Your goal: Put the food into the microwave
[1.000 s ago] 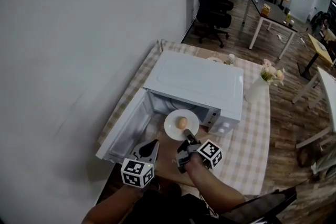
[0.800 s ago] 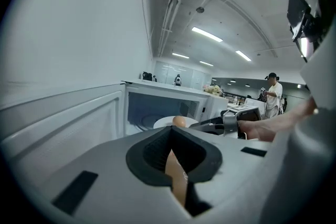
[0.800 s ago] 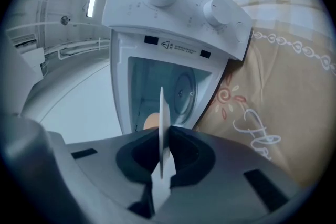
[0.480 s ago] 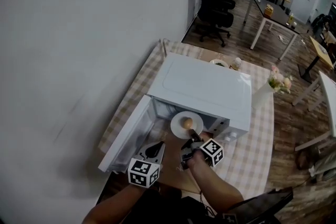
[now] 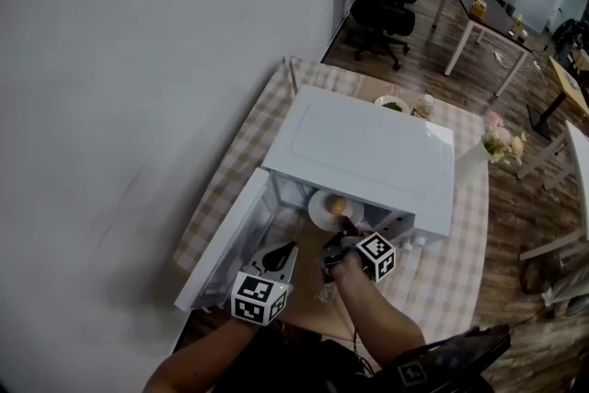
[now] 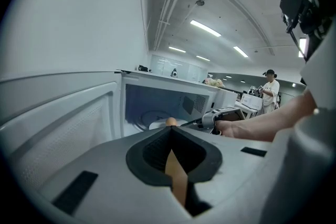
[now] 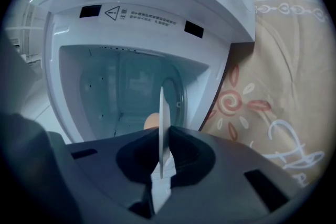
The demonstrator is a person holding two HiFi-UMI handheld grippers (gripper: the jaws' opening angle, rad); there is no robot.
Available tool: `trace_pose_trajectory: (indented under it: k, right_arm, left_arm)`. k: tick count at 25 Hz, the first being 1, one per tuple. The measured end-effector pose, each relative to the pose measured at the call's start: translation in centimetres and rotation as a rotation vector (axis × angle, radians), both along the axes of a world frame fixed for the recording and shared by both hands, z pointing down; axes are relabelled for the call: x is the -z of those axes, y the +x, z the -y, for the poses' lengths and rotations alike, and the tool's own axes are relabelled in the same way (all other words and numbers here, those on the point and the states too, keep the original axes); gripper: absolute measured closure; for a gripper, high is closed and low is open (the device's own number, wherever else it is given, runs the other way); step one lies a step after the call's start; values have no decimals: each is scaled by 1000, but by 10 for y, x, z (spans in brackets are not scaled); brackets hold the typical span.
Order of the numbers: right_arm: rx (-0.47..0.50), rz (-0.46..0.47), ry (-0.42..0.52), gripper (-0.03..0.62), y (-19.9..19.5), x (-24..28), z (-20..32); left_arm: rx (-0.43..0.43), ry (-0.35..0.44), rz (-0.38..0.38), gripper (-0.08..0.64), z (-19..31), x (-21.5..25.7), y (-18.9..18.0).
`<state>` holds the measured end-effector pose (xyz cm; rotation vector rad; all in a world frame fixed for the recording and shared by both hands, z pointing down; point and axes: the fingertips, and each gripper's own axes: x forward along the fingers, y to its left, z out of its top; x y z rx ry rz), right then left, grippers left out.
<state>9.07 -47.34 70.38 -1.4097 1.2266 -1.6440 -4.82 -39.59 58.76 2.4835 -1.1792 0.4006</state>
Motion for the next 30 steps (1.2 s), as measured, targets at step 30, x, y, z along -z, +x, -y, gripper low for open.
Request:
trace_pose_trajectory:
  k: [30]
  right_arm:
    - [-74, -134, -109, 477, 14, -15, 17]
  left_arm:
    - [-54, -51, -27, 552, -4, -4, -14]
